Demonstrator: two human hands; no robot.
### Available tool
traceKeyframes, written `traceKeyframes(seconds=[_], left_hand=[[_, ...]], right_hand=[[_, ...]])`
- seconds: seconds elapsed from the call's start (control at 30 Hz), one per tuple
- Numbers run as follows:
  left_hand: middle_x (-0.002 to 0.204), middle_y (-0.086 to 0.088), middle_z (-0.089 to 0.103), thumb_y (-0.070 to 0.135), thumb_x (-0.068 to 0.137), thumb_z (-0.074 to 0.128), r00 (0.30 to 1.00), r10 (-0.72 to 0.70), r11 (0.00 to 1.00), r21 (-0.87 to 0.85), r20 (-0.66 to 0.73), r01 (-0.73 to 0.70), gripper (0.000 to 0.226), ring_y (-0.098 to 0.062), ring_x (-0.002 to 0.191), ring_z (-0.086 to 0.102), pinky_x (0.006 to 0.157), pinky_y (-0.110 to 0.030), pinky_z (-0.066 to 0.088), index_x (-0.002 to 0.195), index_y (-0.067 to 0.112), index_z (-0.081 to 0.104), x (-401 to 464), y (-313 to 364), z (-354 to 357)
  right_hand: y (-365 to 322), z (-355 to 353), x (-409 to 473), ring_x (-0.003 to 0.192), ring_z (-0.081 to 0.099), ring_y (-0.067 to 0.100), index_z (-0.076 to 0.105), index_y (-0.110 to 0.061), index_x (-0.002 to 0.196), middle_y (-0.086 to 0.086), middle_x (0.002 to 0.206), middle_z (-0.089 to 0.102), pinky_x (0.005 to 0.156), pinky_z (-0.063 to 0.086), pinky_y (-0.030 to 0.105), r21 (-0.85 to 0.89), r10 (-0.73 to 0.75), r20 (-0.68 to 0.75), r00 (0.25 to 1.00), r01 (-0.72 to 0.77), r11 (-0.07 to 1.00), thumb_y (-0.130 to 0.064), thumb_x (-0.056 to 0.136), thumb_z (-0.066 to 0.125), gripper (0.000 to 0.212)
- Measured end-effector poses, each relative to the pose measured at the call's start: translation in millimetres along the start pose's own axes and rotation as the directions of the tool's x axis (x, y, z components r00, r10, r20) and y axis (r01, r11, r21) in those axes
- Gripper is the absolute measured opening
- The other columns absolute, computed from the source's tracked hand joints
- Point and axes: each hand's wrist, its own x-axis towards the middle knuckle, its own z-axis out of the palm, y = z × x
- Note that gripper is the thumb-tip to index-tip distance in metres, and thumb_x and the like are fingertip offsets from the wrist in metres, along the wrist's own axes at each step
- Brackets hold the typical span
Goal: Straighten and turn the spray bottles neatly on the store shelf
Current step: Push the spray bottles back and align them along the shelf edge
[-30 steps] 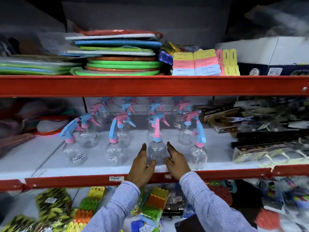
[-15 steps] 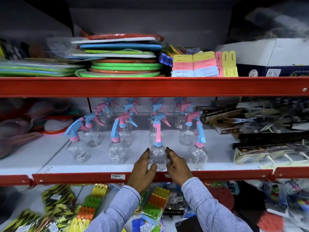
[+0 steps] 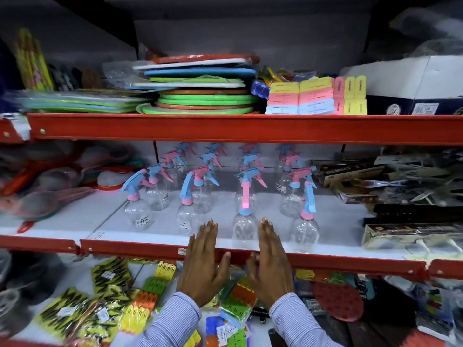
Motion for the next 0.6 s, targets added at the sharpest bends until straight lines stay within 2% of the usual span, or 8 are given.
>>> traceKeyframes(seconds=[0.13, 0.27, 0.4, 0.5, 0.6], left_hand=[[0.161, -0.006, 0.003, 0.047, 0.092, 0.034, 0.999, -0.024, 0.976, 0.218, -0.032, 0.030, 0.072, -0.022, 0.149, -0.005, 0.120, -0.055, 0.007, 0.149, 0.015, 0.005, -19.2, -16.9, -20.0], [0.161, -0.010, -0.006, 0.051, 0.091, 0.033, 0.996, -0.089, 0.944, 0.318, -0.018, 0.091, 0.077, -0.028, 0.148, -0.012, 0.118, -0.060, 0.000, 0.149, 0.014, -0.002, -28.8, -41.4, -41.7], [0.161, -0.011, -0.006, 0.054, 0.091, 0.029, 0.995, -0.100, 0.939, 0.332, 0.019, 0.089, 0.078, -0.028, 0.148, -0.011, 0.118, -0.060, 0.001, 0.149, 0.012, -0.003, -24.8, -72.4, -55.3], [0.161, -0.011, -0.006, 0.053, 0.092, 0.031, 0.997, -0.066, 0.945, 0.323, 0.048, 0.047, 0.078, -0.025, 0.148, -0.012, 0.119, -0.055, 0.001, 0.149, 0.011, -0.003, -15.0, -96.5, -58.4], [0.160, -0.010, -0.008, 0.052, 0.093, 0.030, 0.996, -0.011, 0.965, 0.260, 0.090, -0.012, 0.077, -0.023, 0.148, -0.014, 0.120, -0.048, 0.000, 0.149, 0.011, -0.004, -2.1, -123.6, -57.2]], right_hand=[[-18.1, 11.9, -9.3, 0.148, 0.004, 0.020, 0.010, -0.011, 0.148, 0.008, 0.159, 0.010, 0.119, 0.012, 0.040, -0.111, -0.163, 0.043, 0.986, 0.166, 0.980, -0.023, 0.089, 0.043, 0.070], [-45.5, 26.3, -1.9, 0.148, -0.001, 0.024, 0.008, -0.010, 0.149, 0.010, 0.160, 0.006, 0.119, 0.009, 0.043, -0.139, -0.228, 0.096, 0.969, 0.240, 0.961, -0.023, 0.087, 0.046, 0.074], [-72.7, 44.3, 12.0, 0.148, -0.007, 0.022, 0.004, -0.012, 0.149, 0.009, 0.160, 0.001, 0.119, 0.004, 0.042, -0.146, -0.216, 0.113, 0.970, 0.231, 0.962, -0.025, 0.088, 0.043, 0.073], [-83.3, 62.8, 25.5, 0.148, -0.009, 0.021, 0.004, -0.011, 0.149, 0.009, 0.160, -0.002, 0.119, 0.003, 0.041, -0.150, -0.183, 0.108, 0.977, 0.198, 0.969, -0.027, 0.088, 0.041, 0.072], [-92.8, 84.8, 36.6, 0.147, -0.013, 0.016, -0.002, -0.013, 0.149, 0.007, 0.160, -0.008, 0.120, 0.002, 0.038, -0.109, -0.091, 0.120, 0.989, 0.104, 0.989, -0.033, 0.091, 0.035, 0.071]])
